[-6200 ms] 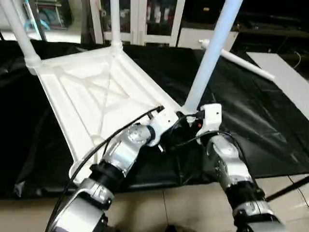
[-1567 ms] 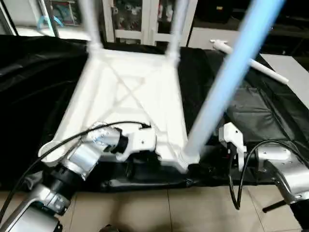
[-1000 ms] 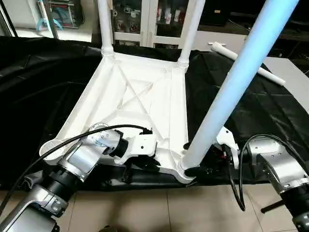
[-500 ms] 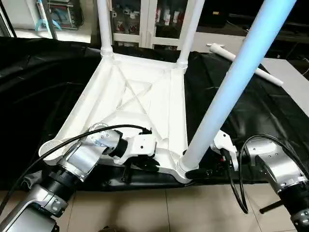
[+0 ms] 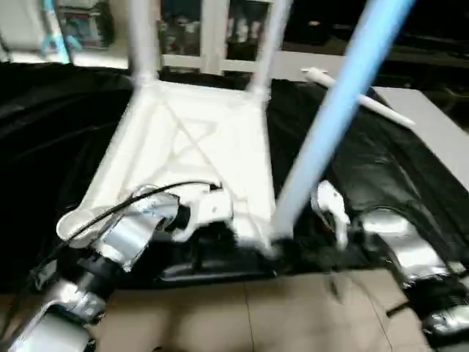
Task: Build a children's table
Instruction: Rotate leg to tighten
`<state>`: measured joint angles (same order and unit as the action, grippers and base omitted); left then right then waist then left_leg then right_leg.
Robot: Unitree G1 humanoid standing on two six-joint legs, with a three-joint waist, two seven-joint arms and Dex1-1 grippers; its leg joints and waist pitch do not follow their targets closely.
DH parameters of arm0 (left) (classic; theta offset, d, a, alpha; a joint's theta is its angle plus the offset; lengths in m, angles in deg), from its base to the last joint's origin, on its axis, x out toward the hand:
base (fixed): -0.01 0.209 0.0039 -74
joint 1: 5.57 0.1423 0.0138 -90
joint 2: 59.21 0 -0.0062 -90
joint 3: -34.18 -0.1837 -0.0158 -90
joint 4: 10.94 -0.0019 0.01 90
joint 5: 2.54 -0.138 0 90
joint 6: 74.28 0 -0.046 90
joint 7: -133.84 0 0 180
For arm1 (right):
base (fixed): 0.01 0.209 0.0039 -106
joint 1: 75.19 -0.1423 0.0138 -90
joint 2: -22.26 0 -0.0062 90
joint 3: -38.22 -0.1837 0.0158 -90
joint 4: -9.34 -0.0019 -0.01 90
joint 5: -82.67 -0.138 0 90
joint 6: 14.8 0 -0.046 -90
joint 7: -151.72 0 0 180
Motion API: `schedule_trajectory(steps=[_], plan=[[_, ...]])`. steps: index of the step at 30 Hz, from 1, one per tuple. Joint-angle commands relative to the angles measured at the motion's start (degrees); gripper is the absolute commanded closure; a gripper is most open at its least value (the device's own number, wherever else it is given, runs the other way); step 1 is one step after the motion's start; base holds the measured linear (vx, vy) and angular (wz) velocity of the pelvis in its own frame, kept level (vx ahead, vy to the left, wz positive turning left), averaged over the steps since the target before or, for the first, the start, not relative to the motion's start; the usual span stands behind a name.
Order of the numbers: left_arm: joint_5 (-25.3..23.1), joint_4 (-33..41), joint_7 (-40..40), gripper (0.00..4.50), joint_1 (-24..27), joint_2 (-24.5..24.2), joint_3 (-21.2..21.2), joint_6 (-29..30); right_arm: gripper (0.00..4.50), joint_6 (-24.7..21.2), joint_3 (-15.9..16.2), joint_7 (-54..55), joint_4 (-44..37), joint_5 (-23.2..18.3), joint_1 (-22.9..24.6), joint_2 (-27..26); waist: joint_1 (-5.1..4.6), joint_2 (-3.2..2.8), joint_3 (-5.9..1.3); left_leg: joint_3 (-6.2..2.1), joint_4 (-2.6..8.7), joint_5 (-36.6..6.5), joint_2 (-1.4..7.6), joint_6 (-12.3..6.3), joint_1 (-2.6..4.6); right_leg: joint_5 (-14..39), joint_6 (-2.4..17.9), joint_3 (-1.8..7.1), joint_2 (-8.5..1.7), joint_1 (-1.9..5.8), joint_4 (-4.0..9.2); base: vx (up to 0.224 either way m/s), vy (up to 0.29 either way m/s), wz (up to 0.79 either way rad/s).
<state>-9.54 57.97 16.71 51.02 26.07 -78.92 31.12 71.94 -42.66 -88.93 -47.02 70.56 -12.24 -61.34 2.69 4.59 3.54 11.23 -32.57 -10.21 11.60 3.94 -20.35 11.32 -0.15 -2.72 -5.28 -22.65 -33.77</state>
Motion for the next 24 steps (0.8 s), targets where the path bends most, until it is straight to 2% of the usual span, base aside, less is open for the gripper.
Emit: schedule_trajectory(steps=[1,3,4,5,7,8,10,11,14,18,19,22,24], plan=[[-0.2,-2.7,-5.4,4.5,0.9,4.2,-1.4,2.9,1.88,-1.5,-1.5,9.0,2.5,1.5,-1.0,-2.4,-0.34,-0.18,-1.92,-2.28,5.08,-24.8,1.73,2.33,-0.14,31.8,5.3,1.38,-3.34,1.25,5.45,-0.041,0.029,-0.18],[-0.3,-4.5,-10.6,4.5,0.0,7.1,0.3,5.0,1.88,-1.2,-2.8,15.9,3.9,2.5,-1.3,-5.2,-0.7,-0.38,-2.06,-2.33,5.12,-24.0,1.76,1.87,-0.12,28.2,6.3,1.24,-3.19,1.19,5.47,-0.02,0.015,-0.09],[-0.4,-5.7,-13.8,4.5,-0.6,8.8,1.5,5.9,1.88,-1.1,-3.6,19.7,4.7,3.0,-1.6,-6.8,-1.0,-0.35,-2.0,-2.24,5.22,-23.6,1.67,1.55,-0.38,25.7,7.0,1.08,-3.02,1.3,5.42,0.0,0.0,0.0],[-0.5,-6.6,-16.4,4.5,-1.1,10.1,2.5,6.4,1.88,-0.8,-4.3,22.8,5.3,3.4,-1.9,-8.0,-1.09,-0.39,-1.91,-2.08,5.17,-23.9,1.64,1.44,-0.33,25.6,7.0,1.17,-2.94,1.07,5.43,0.0,0.0,0.0],[-0.7,-8.6,-21.3,4.5,-2.0,12.6,4.3,6.8,1.89,0.2,-5.4,29.0,6.4,4.2,-2.5,-10.5,-1.2,-0.32,-1.86,-1.91,4.99,-24.9,1.52,1.69,0.29,26.2,7.2,1.2,-2.92,0.54,5.71,0.0,0.0,0.0],[-0.3,-10.7,-26.5,4.5,-3.0,15.1,6.6,6.2,1.89,0.9,-6.3,33.7,7.1,4.2,-3.0,-12.9,-1.17,-0.58,-1.92,-1.93,4.97,-24.8,1.47,1.48,0.23,26.2,7.2,1.21,-2.98,0.62,5.72,0.0,0.0,0.0],[-0.4,-13.1,-32.6,4.5,-4.2,17.5,8.7,4.8,1.89,1.1,-7.1,38.2,7.6,4.0,-3.5,-16.0,-1.12,-0.36,-1.9,-1.64,4.84,-23.9,1.36,0.9,0.29,24.9,7.1,1.4,-2.83,0.39,5.83,0.0,0.0,0.0],[-0.8,-14.5,-36.3,4.5,-5.1,18.6,9.4,3.5,1.89,1.3,-7.3,41.4,7.8,4.4,-3.8,-18.2,-0.86,-0.1,-2.1,-1.56,4.72,-22.5,1.29,0.13,0.3,23.4,7.3,1.51,-2.86,0.61,5.59,0.0,0.0,0.0],[-1.6,-15.2,-38.2,4.5,-5.8,19.1,9.2,2.7,1.89,1.7,-6.9,44.4,7.9,5.5,-4.1,-20.3,-0.4,-0.34,-2.21,-0.97,4.56,-16.8,1.26,-2.18,0.0,16.2,8.5,2.09,-2.52,0.68,4.93,0.0,0.0,0.0],[-3.0,-16.2,-39.3,4.5,-6.5,18.4,8.7,1.2,1.89,1.8,-6.5,45.0,7.9,6.0,-4.8,-22.0,-0.28,-0.48,-2.4,-0.64,4.3,-15.6,1.21,-3.41,0.04,14.7,9.1,2.2,-2.38,0.59,4.8,0.039,-0.015,0.03],[-3.2,-16.6,-39.3,4.5,-6.6,18.2,8.8,0.9,1.89,2.2,-6.7,44.1,8.1,5.3,-5.0,-22.4,-0.25,-0.48,-2.55,-0.62,4.25,-14.2,1.14,-3.55,-0.16,13.1,9.4,2.16,-2.4,0.85,4.54,0.0,0.0,0.0],[-3.6,-17.3,-38.7,4.5,-6.5,17.5,8.6,0.3,1.89,2.8,-6.9,40.1,6.9,3.6,-4.8,-22.6,0.0,-0.48,-2.81,-0.36,3.88,-10.1,1.12,-5.08,-0.21,7.6,10.6,2.16,-2.35,0.98,3.97,0.0,0.0,0.0],[-3.9,-17.7,-38.3,4.5,-6.4,16.7,8.1,-0.1,1.89,4.0,-6.3,37.5,5.1,3.2,-4.1,-22.0,0.18,-0.57,-2.66,-0.28,3.87,-9.1,1.21,-6.09,-0.36,6.2,11.3,2.05,-2.26,1.09,3.8,0.0,0.0,0.0]])
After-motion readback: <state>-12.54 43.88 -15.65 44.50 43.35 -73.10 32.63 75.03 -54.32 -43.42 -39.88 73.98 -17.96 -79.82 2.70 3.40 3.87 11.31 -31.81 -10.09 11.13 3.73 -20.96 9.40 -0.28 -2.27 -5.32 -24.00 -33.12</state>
